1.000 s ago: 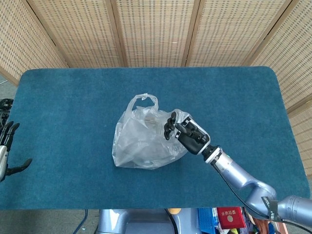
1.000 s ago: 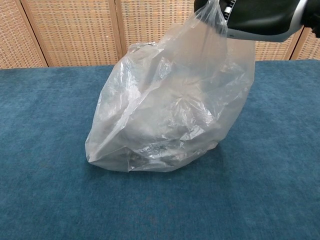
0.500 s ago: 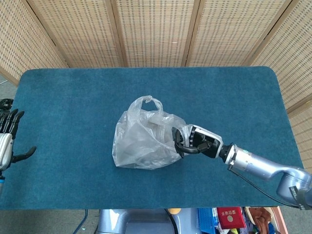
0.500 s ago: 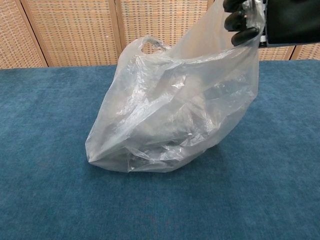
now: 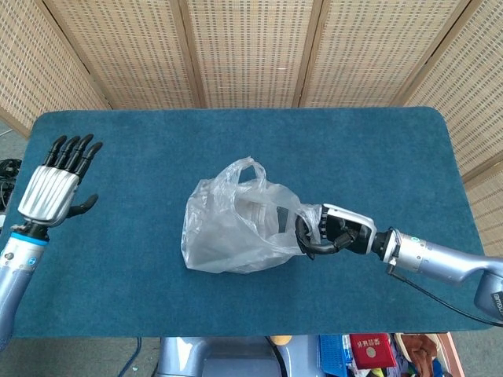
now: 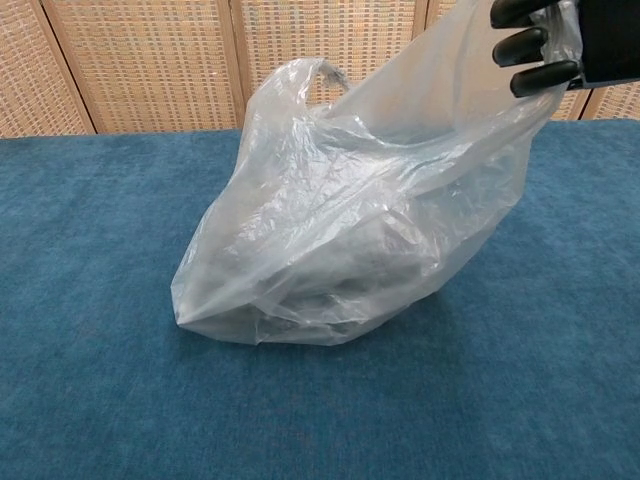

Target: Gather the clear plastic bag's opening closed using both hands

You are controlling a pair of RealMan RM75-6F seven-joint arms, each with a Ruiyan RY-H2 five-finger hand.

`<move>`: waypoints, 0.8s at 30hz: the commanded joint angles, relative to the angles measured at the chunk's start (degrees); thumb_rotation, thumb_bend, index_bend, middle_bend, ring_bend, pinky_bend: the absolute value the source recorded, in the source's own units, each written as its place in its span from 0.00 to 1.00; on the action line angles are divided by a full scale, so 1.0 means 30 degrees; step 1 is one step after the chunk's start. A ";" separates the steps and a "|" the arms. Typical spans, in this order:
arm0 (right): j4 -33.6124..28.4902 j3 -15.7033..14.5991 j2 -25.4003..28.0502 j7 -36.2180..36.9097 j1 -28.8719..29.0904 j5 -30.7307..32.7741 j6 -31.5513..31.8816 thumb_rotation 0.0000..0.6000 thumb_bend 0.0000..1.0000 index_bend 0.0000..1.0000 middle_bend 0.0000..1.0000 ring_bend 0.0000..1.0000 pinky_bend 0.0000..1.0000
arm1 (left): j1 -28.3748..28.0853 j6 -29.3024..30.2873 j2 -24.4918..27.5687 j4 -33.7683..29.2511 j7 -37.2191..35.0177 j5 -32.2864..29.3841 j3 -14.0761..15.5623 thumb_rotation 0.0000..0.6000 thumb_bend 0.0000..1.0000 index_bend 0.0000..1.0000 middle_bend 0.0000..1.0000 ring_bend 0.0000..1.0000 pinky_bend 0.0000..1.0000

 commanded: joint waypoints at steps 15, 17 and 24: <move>0.1171 -0.2017 -0.0014 -0.0457 0.1510 -0.0496 0.1390 1.00 0.34 0.53 0.65 0.55 0.59 | -0.7467 -0.0852 -0.6934 0.8433 -0.3401 0.5107 -0.0623 1.00 0.29 0.00 0.00 0.00 0.05; 0.1370 -0.2139 -0.0103 -0.0289 0.1685 -0.0317 0.1414 1.00 0.34 0.53 0.65 0.55 0.59 | -0.8259 -0.1006 -0.7691 0.8956 -0.2990 0.5266 -0.0763 1.00 0.30 0.00 0.00 0.00 0.06; 0.1919 -0.2625 -0.0327 0.0152 0.2084 -0.0111 0.1837 1.00 0.34 0.53 0.65 0.55 0.59 | -1.0343 -0.2465 -0.9588 1.0403 -0.0966 0.5424 -0.0628 1.00 0.32 0.00 0.00 0.00 0.06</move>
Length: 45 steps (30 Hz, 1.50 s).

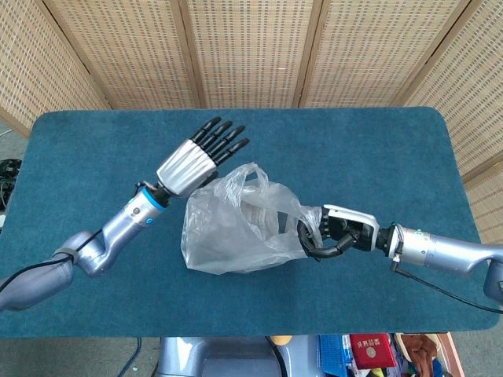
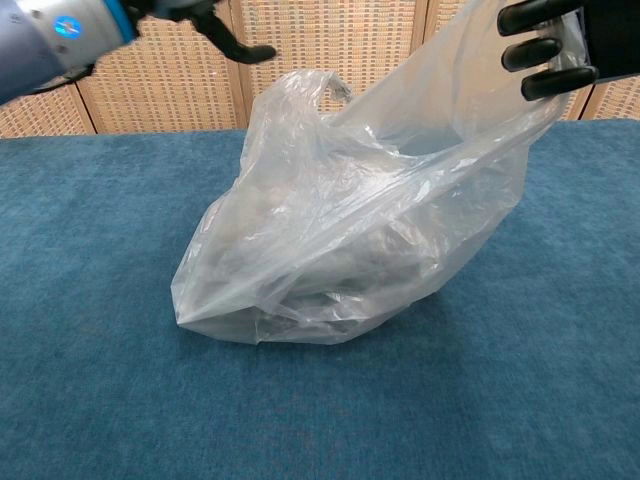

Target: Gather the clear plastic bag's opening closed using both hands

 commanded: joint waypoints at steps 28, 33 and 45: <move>0.2127 -0.1857 -0.1680 0.0979 0.0473 0.1145 0.1627 1.00 0.35 0.53 0.65 0.55 0.59 | -0.0931 -0.1330 -0.0518 0.2378 0.0415 -0.1293 0.2287 1.00 0.35 0.00 0.00 0.00 0.07; 0.2135 -0.2101 -0.1718 0.0874 0.0554 0.1242 0.1721 1.00 0.35 0.53 0.65 0.55 0.59 | -0.1009 -0.1685 -0.1323 0.2706 0.0669 -0.1381 0.2762 1.00 0.35 0.00 0.00 0.00 0.07; 0.2081 -0.2628 -0.1558 0.0673 0.0620 0.1369 0.2055 1.00 0.35 0.53 0.65 0.55 0.59 | -0.1617 -0.1833 -0.3443 0.2495 0.1025 -0.2828 0.1802 1.00 0.44 0.22 0.00 0.00 0.09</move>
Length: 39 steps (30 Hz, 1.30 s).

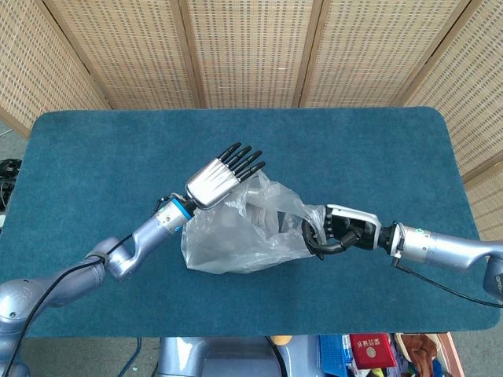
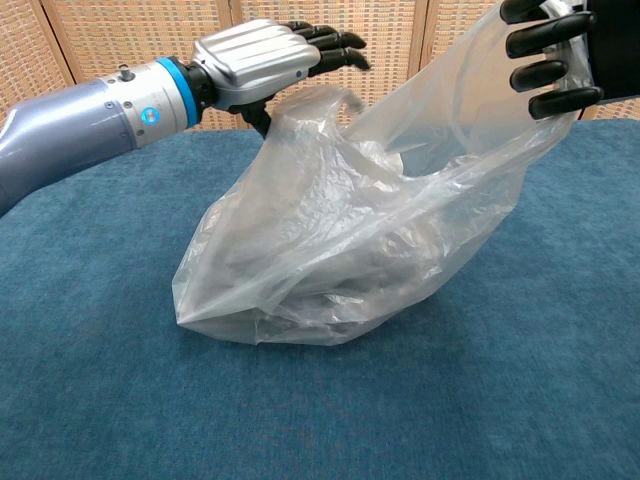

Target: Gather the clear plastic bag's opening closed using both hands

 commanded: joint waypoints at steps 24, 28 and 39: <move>-0.1387 -0.0574 0.0785 -0.1215 0.0476 0.0108 -0.0112 1.00 0.35 0.53 0.65 0.55 0.59 | 0.0904 0.2761 -0.0270 -0.1934 -0.0285 -0.1325 -0.0934 1.00 0.50 0.72 0.00 0.00 0.12; -0.1961 -0.0607 0.0985 -0.1582 0.0402 0.0296 -0.0194 1.00 0.35 0.53 0.65 0.54 0.59 | 0.3023 0.5654 0.0965 -0.3361 -0.2137 -0.1043 -0.0538 1.00 0.50 0.72 0.00 0.00 0.11; -0.3099 -0.0404 0.1135 -0.2750 0.0022 0.1480 -0.1232 1.00 0.36 0.53 0.65 0.54 0.59 | 0.5761 0.9831 0.2439 -0.3878 -0.5282 0.0827 0.0733 1.00 0.49 0.71 0.00 0.00 0.10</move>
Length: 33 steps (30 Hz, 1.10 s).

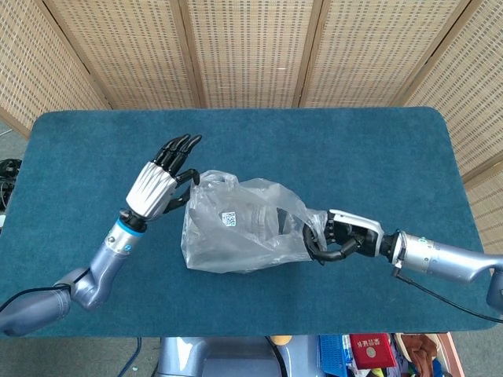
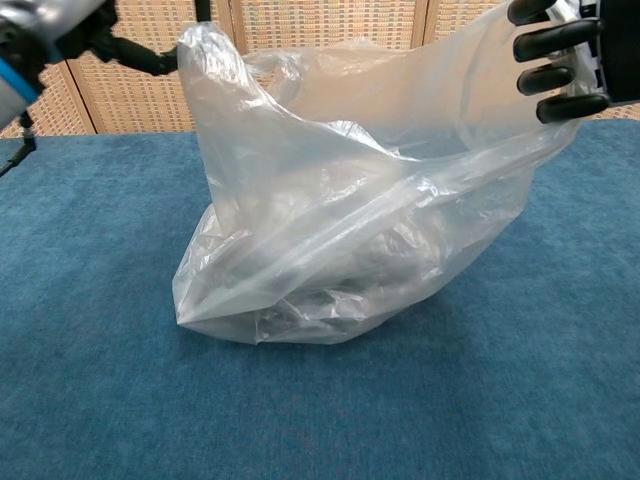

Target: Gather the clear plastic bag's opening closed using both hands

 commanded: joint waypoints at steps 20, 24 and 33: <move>-0.0337 0.0398 0.0195 -0.0288 -0.0857 0.0670 -0.0482 1.00 0.37 0.54 0.65 0.54 0.59 | 0.0095 0.1402 -0.1036 0.1067 -0.0775 0.2000 0.0224 1.00 0.41 0.00 0.00 0.00 0.09; -0.0333 0.0455 0.0249 -0.0254 -0.0906 0.0571 -0.0427 1.00 0.37 0.54 0.65 0.54 0.59 | -0.0144 0.1213 -0.0978 0.1052 -0.0248 0.1982 -0.0078 1.00 0.40 0.00 0.00 0.00 0.09; -0.0555 0.0545 0.0456 -0.0343 -0.0762 0.0339 -0.0639 1.00 0.37 0.54 0.65 0.54 0.59 | -0.1126 -0.0984 -0.0485 0.0696 0.2083 0.1633 -0.0400 1.00 0.37 0.00 0.00 0.00 0.06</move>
